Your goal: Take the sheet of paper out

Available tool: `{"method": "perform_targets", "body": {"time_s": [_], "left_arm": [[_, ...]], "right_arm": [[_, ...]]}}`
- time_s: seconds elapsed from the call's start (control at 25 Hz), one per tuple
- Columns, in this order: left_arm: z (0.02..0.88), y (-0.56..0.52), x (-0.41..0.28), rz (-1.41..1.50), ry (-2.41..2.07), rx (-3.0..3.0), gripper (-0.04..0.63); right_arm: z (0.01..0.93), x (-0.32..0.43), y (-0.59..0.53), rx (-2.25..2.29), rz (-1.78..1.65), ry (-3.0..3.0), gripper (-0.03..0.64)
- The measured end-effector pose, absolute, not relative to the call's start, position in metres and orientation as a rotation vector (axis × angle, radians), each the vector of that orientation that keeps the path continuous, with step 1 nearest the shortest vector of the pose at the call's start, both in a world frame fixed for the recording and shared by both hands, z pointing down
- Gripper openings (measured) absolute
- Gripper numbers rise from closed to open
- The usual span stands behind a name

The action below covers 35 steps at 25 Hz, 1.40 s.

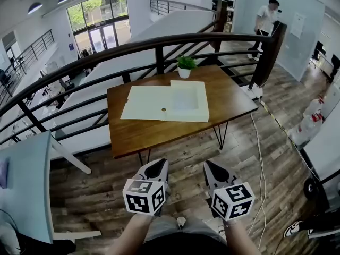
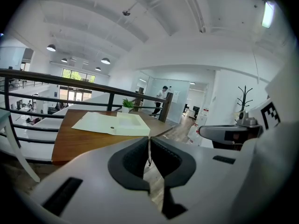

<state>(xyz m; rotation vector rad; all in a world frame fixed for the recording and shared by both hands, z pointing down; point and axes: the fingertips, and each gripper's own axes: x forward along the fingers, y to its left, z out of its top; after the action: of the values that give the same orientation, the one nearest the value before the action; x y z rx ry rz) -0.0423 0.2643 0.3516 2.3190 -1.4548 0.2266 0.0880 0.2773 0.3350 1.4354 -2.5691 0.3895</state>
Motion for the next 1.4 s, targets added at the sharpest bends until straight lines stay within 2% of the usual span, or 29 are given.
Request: {"method": "perform_targets", "body": {"time_s": [0.68, 1.4], "left_arm": [[0.381, 0.211, -0.027, 0.236, -1.437, 2.271, 0.028], [0.382, -0.003, -0.048, 0.281, -1.308, 2.335, 0.028]], "right_arm": [[0.367, 0.107, 0.233, 1.398, 0.464, -2.536, 0.026], [0.369, 0.077, 0.023, 1.47, 0.476, -2.494, 0.028]]}}
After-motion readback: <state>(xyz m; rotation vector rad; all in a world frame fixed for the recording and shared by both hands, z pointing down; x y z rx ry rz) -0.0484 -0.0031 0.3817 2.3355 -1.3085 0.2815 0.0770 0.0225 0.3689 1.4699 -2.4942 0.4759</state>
